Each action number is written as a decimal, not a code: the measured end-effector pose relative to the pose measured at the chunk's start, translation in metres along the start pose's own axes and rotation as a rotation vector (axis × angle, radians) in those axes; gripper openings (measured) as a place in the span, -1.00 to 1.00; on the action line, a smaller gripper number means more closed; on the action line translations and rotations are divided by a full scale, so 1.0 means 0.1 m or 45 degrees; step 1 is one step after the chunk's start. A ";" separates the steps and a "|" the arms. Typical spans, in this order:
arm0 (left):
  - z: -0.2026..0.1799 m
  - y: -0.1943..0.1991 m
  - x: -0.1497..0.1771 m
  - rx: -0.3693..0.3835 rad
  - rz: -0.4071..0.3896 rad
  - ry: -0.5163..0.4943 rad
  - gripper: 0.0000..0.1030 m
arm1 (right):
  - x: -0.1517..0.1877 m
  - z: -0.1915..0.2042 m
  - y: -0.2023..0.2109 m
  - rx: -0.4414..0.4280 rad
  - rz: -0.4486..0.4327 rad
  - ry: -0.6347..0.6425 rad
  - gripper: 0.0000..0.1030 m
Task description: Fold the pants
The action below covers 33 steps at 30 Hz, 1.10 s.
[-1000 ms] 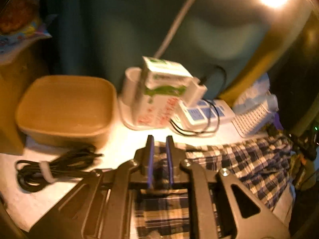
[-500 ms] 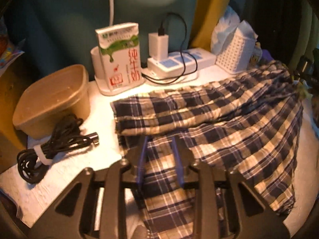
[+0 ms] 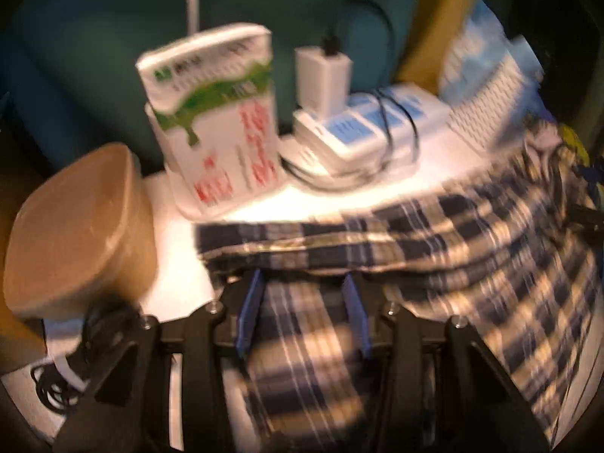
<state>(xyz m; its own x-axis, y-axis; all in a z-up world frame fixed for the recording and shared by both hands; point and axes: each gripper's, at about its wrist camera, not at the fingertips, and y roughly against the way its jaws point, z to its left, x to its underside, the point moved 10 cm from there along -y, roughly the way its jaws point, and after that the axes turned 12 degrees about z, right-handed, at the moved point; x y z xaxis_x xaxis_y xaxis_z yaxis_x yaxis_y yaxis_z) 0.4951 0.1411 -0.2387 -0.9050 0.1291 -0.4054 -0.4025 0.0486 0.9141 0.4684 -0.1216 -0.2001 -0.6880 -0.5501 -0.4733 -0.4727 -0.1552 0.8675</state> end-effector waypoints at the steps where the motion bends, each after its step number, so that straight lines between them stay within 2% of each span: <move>1: 0.05 -0.01 -0.05 -0.006 -0.014 0.020 -0.16 | -0.04 -0.15 -0.05 0.046 0.010 -0.045 0.32; 4: 0.26 -0.07 -0.17 -0.032 -0.014 0.085 -0.17 | -0.02 -0.61 -0.13 0.162 0.024 -0.163 0.32; 7: 0.40 -0.08 -0.17 -0.084 -0.017 0.112 -0.16 | 0.09 -0.98 -0.13 0.196 0.037 -0.278 0.32; 10: 0.49 0.06 -0.12 -0.050 -0.044 0.165 -0.16 | 0.20 -1.18 -0.07 0.240 0.024 -0.317 0.32; 14: 0.48 0.36 0.09 -0.016 -0.074 0.168 -0.16 | 0.29 -1.19 0.12 0.222 -0.023 -0.321 0.32; 18: 0.32 0.60 0.52 0.064 -0.044 0.139 -0.15 | 0.37 -1.06 0.39 0.158 -0.092 -0.307 0.32; 20: 0.23 0.68 0.81 0.105 -0.014 0.159 -0.14 | 0.35 -0.90 0.46 0.110 -0.103 -0.276 0.32; 24: 0.07 0.85 1.38 0.155 0.016 0.211 -0.12 | 0.58 -0.70 0.65 0.098 -0.113 -0.269 0.34; 26: -0.04 0.90 1.53 0.174 0.019 0.244 -0.11 | 0.68 -0.54 0.67 0.056 -0.110 -0.274 0.35; 31: -0.18 0.95 1.86 0.189 0.031 0.292 -0.09 | 0.81 0.30 0.62 -0.098 -0.063 -0.181 0.34; 33: -0.20 0.86 1.95 0.186 0.069 0.326 -0.09 | 0.80 0.70 0.63 -0.168 -0.064 -0.129 0.34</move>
<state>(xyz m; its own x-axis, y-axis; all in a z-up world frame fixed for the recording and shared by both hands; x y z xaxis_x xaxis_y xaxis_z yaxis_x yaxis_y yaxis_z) 0.2815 0.1509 -0.2392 -0.9374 -0.1175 -0.3277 -0.3453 0.1932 0.9184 0.3448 -0.1184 -0.1937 -0.7207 -0.4543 -0.5237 -0.4361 -0.2901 0.8518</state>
